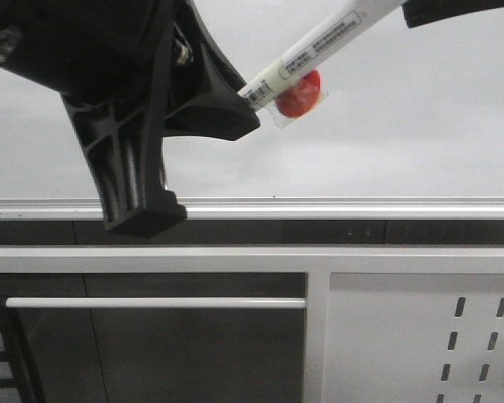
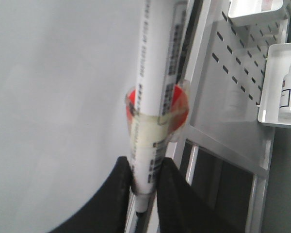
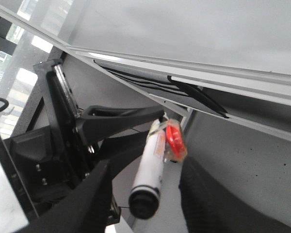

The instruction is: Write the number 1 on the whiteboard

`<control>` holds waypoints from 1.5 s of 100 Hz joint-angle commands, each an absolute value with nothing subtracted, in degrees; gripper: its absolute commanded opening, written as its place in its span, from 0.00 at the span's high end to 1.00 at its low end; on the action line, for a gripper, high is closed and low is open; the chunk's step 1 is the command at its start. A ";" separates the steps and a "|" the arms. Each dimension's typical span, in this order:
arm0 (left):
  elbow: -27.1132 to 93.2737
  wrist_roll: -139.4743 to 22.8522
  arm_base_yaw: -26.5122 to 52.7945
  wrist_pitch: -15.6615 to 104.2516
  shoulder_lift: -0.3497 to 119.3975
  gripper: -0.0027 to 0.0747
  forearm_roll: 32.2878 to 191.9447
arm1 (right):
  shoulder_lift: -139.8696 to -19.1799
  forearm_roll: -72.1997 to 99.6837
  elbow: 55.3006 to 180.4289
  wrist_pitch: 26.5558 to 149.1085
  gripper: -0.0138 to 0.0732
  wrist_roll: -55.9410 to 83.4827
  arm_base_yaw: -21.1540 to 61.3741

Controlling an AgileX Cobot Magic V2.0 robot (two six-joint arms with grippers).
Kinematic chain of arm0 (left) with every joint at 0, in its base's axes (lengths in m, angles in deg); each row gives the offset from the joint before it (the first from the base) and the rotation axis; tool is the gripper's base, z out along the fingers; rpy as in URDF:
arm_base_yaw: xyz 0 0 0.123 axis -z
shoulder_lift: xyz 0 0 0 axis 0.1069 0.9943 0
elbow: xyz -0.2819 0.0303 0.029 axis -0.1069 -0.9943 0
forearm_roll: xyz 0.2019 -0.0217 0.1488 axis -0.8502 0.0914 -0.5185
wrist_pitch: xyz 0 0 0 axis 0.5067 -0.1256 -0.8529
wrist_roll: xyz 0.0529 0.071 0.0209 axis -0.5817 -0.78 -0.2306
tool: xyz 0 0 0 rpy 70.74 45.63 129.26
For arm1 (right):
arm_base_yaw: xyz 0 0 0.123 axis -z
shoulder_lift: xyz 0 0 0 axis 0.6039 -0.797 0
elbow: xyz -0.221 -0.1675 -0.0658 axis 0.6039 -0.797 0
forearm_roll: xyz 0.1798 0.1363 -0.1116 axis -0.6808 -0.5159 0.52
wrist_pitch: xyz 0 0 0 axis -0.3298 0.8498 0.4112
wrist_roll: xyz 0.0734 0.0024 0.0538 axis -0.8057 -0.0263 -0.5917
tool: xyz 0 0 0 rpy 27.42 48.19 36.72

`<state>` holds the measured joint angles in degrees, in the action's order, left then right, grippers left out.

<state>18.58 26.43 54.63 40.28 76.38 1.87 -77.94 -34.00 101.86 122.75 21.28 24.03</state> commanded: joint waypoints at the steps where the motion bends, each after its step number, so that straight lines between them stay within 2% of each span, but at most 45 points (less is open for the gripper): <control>1: 20.57 26.62 55.05 38.67 75.16 0.99 -0.18 | -77.59 -37.22 103.33 122.86 0.51 22.17 23.79; 54: 22.07 26.62 55.05 39.30 75.16 0.99 -1.38 | -77.59 -38.07 103.33 124.79 0.51 22.17 23.79; 80: 22.74 26.62 55.05 39.71 75.16 0.99 -0.77 | -77.59 -38.07 103.33 124.90 0.64 22.17 23.79; 120: 22.74 26.62 55.05 40.30 75.16 0.99 -0.77 | -77.59 -38.07 103.33 124.79 0.92 22.50 23.79; 150: 22.74 26.62 55.05 40.20 75.16 0.97 -0.77 | -77.59 -38.07 103.33 124.79 0.91 23.40 23.79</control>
